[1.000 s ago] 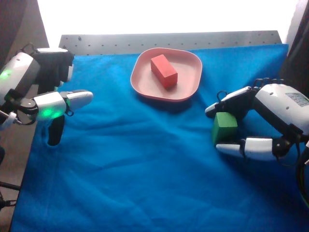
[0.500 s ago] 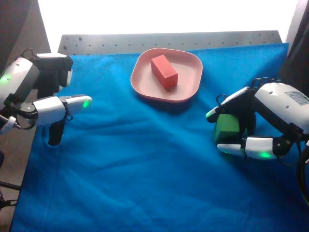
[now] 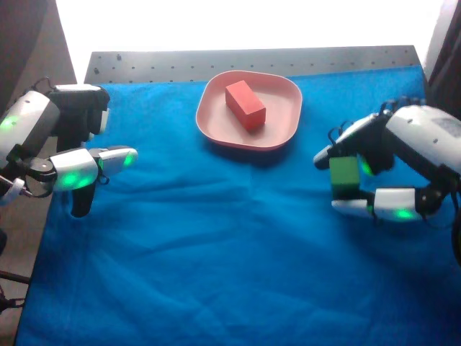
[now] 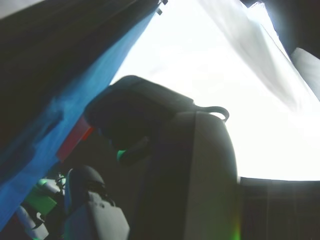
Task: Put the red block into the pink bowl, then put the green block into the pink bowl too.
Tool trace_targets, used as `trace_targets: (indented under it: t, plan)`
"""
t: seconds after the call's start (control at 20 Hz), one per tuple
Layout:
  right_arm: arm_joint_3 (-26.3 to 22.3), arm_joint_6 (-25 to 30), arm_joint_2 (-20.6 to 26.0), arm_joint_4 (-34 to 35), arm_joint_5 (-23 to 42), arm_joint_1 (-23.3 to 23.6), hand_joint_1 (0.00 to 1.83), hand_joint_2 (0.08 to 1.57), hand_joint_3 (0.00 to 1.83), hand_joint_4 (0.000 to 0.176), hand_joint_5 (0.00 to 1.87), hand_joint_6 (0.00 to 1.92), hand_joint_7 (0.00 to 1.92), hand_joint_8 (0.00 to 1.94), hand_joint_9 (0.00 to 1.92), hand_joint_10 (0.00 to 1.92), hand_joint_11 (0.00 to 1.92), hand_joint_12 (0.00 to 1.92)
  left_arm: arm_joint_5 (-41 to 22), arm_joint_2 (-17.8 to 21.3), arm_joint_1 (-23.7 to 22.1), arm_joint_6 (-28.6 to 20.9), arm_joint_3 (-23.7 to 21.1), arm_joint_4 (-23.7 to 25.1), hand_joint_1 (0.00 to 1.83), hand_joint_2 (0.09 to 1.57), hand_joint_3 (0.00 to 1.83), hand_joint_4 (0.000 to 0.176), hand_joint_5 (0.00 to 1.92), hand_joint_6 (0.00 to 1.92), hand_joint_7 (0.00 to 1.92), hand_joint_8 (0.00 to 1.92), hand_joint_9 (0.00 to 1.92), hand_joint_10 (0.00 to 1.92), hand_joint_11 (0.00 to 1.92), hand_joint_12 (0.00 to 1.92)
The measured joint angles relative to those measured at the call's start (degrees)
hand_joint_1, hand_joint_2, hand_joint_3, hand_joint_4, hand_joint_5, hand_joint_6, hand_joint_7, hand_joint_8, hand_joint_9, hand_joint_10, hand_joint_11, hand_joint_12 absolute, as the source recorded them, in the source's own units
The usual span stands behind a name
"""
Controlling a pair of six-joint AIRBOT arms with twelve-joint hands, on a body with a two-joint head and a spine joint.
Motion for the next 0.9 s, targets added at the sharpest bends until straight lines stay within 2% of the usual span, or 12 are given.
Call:
trace_targets:
  t: [0.05,0.1,0.15,0.25,0.3,0.35,0.4,0.55,0.7,0.75,0.8,0.9]
  plan:
    - [0.44,0.02,0.07,-0.33,0.07,0.63,1.3,1.01,0.0,0.0,1.36,0.07,1.23,0.77,1.12,0.71,0.81,1.28,0.0,0.0,0.0,0.0,0.0,0.02,0.95,0.9,0.0,0.176,0.79,1.92,0.81,1.92,0.84,1.92,0.96,1.92]
    - [0.63,0.0,0.28,-0.35,-0.09,1.33,1.38,1.03,0.0,0.0,1.2,0.34,1.2,0.66,1.08,0.96,0.87,1.18,0.02,0.0,0.0,0.02,0.0,0.0,0.95,0.9,0.0,0.176,0.79,1.92,0.82,1.92,0.85,1.92,0.97,1.92]
    - [1.09,0.0,0.37,-0.66,-0.11,1.92,1.4,1.04,0.0,0.0,1.2,0.28,1.15,0.8,1.07,1.07,0.9,1.17,0.09,0.0,0.04,0.02,0.0,-0.02,0.95,0.9,0.0,0.176,0.8,1.92,0.82,1.92,0.84,1.92,0.96,1.92]
    - [2.21,-0.02,0.37,-1.29,-0.55,3.28,1.3,1.05,0.0,0.0,1.16,0.42,1.15,0.93,1.15,0.74,0.93,1.18,0.09,0.0,0.07,0.0,0.0,0.09,0.94,0.89,0.0,0.176,0.81,1.92,0.82,1.92,0.84,1.92,0.94,1.92]
    - [2.67,0.0,0.37,-1.46,-0.81,3.76,1.38,1.06,0.0,0.0,1.14,0.38,1.13,0.87,1.06,1.07,0.89,1.22,0.09,0.0,0.07,0.02,0.0,0.2,0.95,0.88,0.0,0.176,0.81,1.92,0.83,1.92,0.84,1.92,0.94,1.92]
    - [3.63,-0.02,0.31,-1.95,-1.6,4.5,1.3,1.07,0.0,0.0,1.09,0.51,1.11,0.99,1.06,0.93,0.88,1.29,0.09,0.0,0.07,0.04,-0.13,0.11,0.94,0.88,0.0,0.176,0.81,1.92,0.82,1.92,0.83,1.92,0.94,1.92]
    - [4.28,0.0,0.11,-1.97,-2.1,5.05,1.28,1.1,0.0,0.0,1.05,0.58,1.05,1.14,1.04,1.04,0.86,1.44,0.0,0.0,0.07,0.0,-0.17,0.09,0.94,0.89,0.0,0.176,0.8,1.92,0.81,1.92,0.83,1.92,0.95,1.92]
    - [6.62,0.02,-0.94,-2.08,-3.85,7.13,1.29,1.04,0.0,0.0,1.16,0.48,1.19,0.85,1.15,0.66,0.87,1.25,-0.02,0.0,0.26,0.02,-0.28,0.26,0.92,0.88,0.0,0.176,0.85,1.92,0.87,1.92,0.9,1.92,1.04,1.92]
    - [10.01,0.0,-2.27,-2.25,-5.9,9.44,1.27,1.04,0.0,0.0,1.11,0.66,1.24,0.66,1.25,0.21,0.87,1.04,0.13,0.0,0.92,0.04,-0.83,0.66,0.91,0.89,0.0,0.176,0.84,1.92,0.86,1.92,0.9,1.92,1.03,1.92]
    - [10.54,0.02,-2.51,-2.21,-6.14,9.73,1.37,1.05,0.02,0.0,1.0,0.75,1.18,0.64,1.1,0.89,0.9,1.08,0.2,0.0,0.96,0.07,-0.92,0.66,0.92,0.89,0.0,0.176,0.83,1.92,0.87,1.92,0.9,1.92,1.02,1.92]
    - [11.5,0.0,-2.99,-2.25,-6.49,9.97,1.39,1.07,0.0,0.0,0.97,0.79,1.16,0.67,1.05,1.05,0.89,1.1,0.0,0.0,0.94,0.11,-0.96,0.68,0.94,0.9,0.0,0.176,0.84,1.92,0.87,1.92,0.9,1.92,1.03,1.92]
    - [12.44,0.0,-3.58,-2.25,-7.89,10.49,1.28,1.05,0.0,0.0,1.05,0.72,1.2,0.76,1.14,0.73,0.9,1.22,-0.59,0.0,0.94,0.13,-1.6,0.83,0.91,0.9,0.0,0.176,0.84,1.92,0.89,1.92,0.92,1.92,1.04,1.92]
